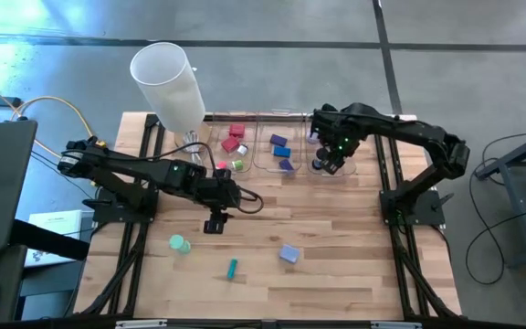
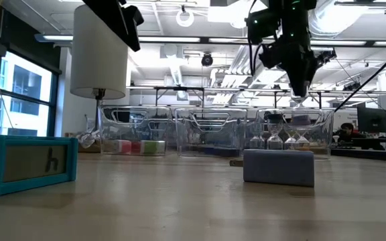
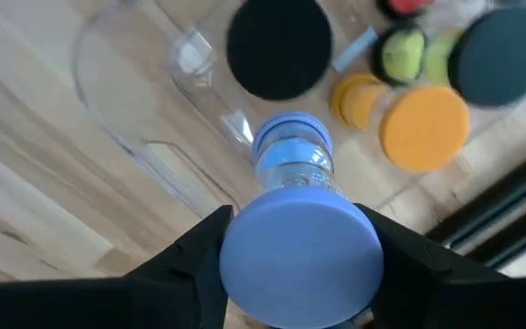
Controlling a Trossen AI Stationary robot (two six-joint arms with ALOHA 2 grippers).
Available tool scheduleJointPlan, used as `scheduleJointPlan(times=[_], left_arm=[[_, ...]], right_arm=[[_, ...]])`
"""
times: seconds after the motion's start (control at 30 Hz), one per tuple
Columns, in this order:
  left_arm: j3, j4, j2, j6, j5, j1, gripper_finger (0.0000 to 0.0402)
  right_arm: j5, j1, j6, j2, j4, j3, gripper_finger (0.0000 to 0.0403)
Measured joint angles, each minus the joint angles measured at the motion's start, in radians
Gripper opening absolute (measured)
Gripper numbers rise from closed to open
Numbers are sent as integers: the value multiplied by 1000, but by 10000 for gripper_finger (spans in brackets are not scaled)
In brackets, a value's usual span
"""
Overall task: Pick & Place Office items
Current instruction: Put the purple hourglass into the right transparent bin
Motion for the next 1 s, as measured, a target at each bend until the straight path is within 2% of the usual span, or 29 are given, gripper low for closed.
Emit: scheduleJointPlan(times=[0.33,0.63,1.0], left_arm=[[-66,22,0,0,0,0,234],[-78,30,0,-20,29,-11,234],[-77,29,0,18,27,-12,234]], right_arm=[[-22,-2,82,0,25,-1,182],[-28,-1,185,0,88,-105,182],[-52,-19,234,0,202,-162,182]])
